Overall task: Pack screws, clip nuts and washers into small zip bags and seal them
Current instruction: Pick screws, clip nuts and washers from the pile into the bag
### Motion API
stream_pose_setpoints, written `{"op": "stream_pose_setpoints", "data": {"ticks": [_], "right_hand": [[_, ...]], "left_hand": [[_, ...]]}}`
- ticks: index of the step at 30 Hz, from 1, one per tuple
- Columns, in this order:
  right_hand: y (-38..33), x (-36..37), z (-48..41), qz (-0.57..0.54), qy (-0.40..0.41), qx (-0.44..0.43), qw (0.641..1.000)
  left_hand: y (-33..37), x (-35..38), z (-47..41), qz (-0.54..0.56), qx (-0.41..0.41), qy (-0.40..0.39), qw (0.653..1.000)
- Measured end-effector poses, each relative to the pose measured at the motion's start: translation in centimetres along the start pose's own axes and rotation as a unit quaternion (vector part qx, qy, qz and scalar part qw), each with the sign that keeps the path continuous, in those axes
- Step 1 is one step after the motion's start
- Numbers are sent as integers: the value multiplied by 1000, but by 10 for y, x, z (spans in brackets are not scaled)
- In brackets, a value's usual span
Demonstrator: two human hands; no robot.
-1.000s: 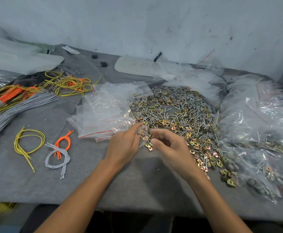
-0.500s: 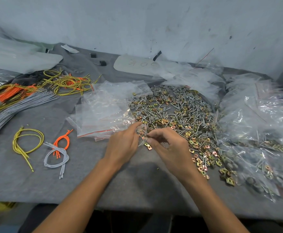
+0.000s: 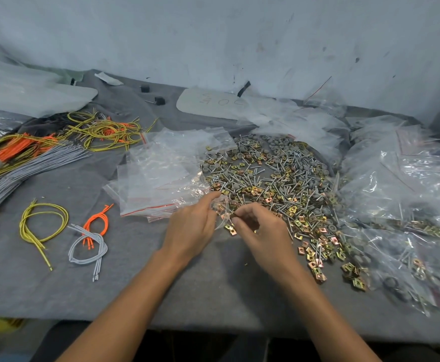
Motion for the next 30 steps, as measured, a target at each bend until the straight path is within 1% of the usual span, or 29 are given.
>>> {"op": "stream_pose_setpoints", "data": {"ticks": [2, 7, 9, 11, 14, 17, 19, 20, 21, 23, 25, 27, 28, 30], "right_hand": [[3, 0, 2, -27, 8, 21, 999], [10, 1, 5, -85, 5, 67, 994], [10, 1, 3, -88, 5, 75, 993], [7, 3, -1, -89, 10, 73, 993], [1, 10, -13, -54, 7, 52, 997], [-5, 21, -24, 50, -40, 23, 998], [-6, 26, -30, 131, -76, 17, 988], [-6, 28, -32, 155, -93, 20, 983], [-5, 28, -32, 160, -108, 24, 981], [-2, 22, -31, 118, -107, 29, 987], [2, 7, -30, 73, -58, 37, 995], [7, -11, -29, 55, -12, 50, 997], [11, -17, -27, 58, -4, 54, 997], [16, -21, -25, 98, -33, 59, 993]], "left_hand": [[0, 0, -1, 16, -14, 4, 1000], [-7, 0, -4, 89, -97, 18, 991], [-8, 1, -4, 86, -95, 13, 992], [-7, 3, -3, 69, -73, 4, 995], [-7, 5, -2, 47, -43, 1, 998], [-6, 5, -1, 31, -22, 2, 999], [-5, 5, -1, 32, -22, 0, 999], [-5, 5, -1, 32, -25, -3, 999], [-6, 5, -1, 31, -29, -5, 999], [-6, 4, -1, 30, -34, -8, 999], [-5, 3, -1, 30, -34, -7, 999], [-4, 2, -1, 31, -34, -11, 999], [-3, 2, -1, 32, -33, -12, 999], [-3, 1, -1, 33, -30, -11, 999]]}}
Point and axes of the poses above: each hand's wrist, its own z-axis away from the middle knuckle, its own x-axis out of the palm, y = z × x, the point moved 2 cm from there along -z, towards the middle knuckle, and after that the axes turned 4 degrees about -z, right-handed, at the moved point
